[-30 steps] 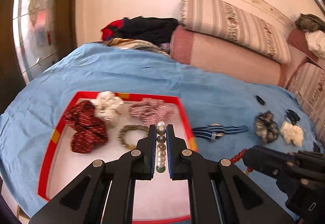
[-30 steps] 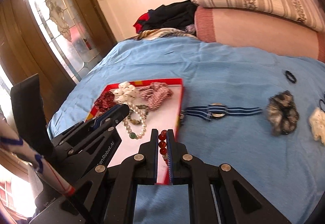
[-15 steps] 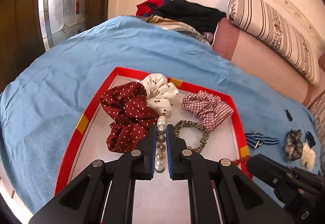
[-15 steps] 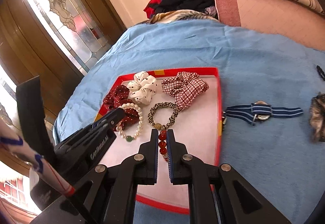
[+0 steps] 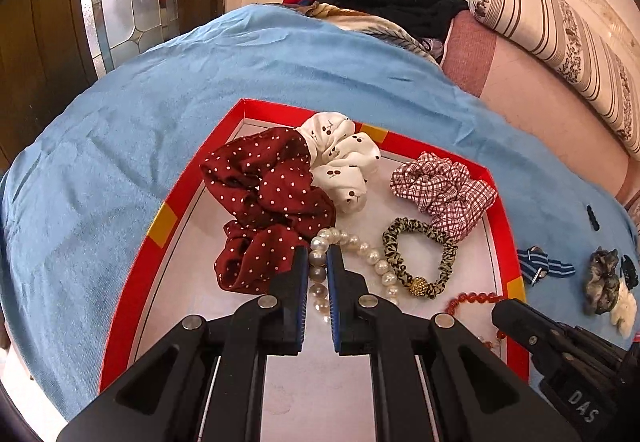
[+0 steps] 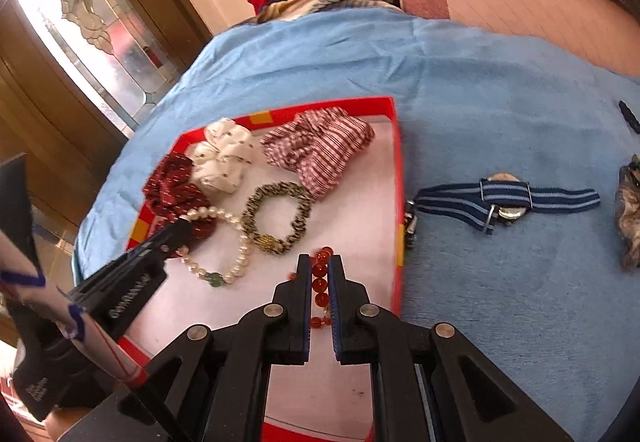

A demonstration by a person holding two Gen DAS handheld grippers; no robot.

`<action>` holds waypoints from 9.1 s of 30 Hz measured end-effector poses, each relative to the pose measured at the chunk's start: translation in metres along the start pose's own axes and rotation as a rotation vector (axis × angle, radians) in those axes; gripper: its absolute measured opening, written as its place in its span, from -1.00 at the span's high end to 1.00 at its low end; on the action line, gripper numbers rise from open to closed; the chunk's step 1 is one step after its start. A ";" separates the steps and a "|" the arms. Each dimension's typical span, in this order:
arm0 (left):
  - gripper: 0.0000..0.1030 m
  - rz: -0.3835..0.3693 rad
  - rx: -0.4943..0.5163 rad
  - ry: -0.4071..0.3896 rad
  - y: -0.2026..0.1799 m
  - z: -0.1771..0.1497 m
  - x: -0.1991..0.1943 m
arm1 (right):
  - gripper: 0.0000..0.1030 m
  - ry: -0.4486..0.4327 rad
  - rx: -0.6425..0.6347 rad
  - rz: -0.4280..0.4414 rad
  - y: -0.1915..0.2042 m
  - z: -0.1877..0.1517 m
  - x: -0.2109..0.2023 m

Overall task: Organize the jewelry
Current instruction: 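Carry the pearl bracelet and red bead bracelet over the red-rimmed tray, then lower both bracelets into the tray and open both grippers, then move both open grippers back toward the grey and cream scrunchies, then grasp grey sheer scrunchie with left gripper while right gripper grasps cream polka-dot scrunchie, then carry the grey and cream scrunchies over the tray, then lower both scrunchies into the tray and open both grippers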

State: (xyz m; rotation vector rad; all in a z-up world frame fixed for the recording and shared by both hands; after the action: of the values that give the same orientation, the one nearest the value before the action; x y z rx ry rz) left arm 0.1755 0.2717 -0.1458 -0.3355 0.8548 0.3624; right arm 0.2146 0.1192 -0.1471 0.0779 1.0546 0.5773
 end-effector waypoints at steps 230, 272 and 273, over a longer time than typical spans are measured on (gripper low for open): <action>0.79 0.009 0.051 -0.209 0.018 -0.015 -0.069 | 0.80 -0.160 -0.130 0.027 0.030 -0.025 -0.068; 0.77 0.069 -0.023 -0.043 0.049 -0.034 -0.020 | 0.79 0.006 -0.047 0.037 0.010 -0.052 -0.001; 0.77 0.067 -0.024 -0.042 0.049 -0.034 -0.020 | 0.79 0.008 -0.050 0.038 0.011 -0.053 0.000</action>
State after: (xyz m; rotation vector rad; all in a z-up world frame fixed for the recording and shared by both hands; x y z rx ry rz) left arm 0.1192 0.2971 -0.1576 -0.3212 0.8225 0.4409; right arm 0.1654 0.1172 -0.1705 0.0518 1.0483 0.6380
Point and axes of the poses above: each gripper's, at about its wrist camera, not at the fingertips, and x roughly the way its jaws point, y to its left, z to its top, the point moved 9 cm from there along x, roughly the way its jaws point, and after that the axes turned 1 degree about -z, right-handed, at the moved point
